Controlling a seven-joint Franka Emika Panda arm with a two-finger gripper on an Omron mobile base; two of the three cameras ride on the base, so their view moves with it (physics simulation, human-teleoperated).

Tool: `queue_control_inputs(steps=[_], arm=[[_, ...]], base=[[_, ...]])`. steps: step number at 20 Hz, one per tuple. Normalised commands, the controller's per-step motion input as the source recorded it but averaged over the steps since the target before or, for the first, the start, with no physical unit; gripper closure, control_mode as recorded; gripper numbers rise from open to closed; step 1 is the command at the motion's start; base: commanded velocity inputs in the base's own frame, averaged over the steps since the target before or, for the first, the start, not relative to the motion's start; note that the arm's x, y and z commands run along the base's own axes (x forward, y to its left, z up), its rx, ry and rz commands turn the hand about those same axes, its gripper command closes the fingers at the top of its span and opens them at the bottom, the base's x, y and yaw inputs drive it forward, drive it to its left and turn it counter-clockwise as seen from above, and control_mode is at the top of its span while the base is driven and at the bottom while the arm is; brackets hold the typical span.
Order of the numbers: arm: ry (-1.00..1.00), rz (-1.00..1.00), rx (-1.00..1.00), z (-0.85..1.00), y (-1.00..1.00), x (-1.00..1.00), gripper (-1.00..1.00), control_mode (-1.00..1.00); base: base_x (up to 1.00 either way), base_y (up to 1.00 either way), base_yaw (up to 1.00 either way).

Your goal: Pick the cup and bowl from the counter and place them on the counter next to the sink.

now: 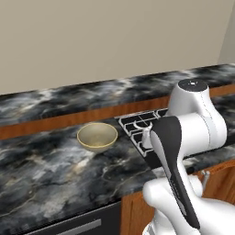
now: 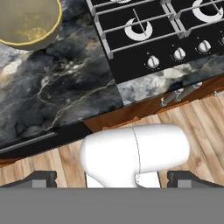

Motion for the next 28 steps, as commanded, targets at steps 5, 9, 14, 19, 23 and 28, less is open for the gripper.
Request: queue_control_inputs(steps=[5,9,14,19,23,28], arm=[[0.00,0.00,0.00,0.00,0.00,0.00,-1.00,1.00],[0.00,0.00,0.00,0.00,0.00,0.00,-1.00,1.00],[0.00,0.00,0.00,0.00,0.00,0.00,-1.00,1.00],[0.00,0.00,0.00,0.00,0.00,0.00,-1.00,1.00],[0.00,0.00,0.00,0.00,0.00,0.00,-1.00,-1.00],[0.00,0.08,0.00,0.00,0.31,0.00,-1.00,-1.00]], base=[[0.09,0.10,0.16],[0.11,0.00,0.02],[0.00,0.00,0.00],[0.00,0.00,0.00],[0.00,0.00,0.00],[0.00,0.00,0.00]])
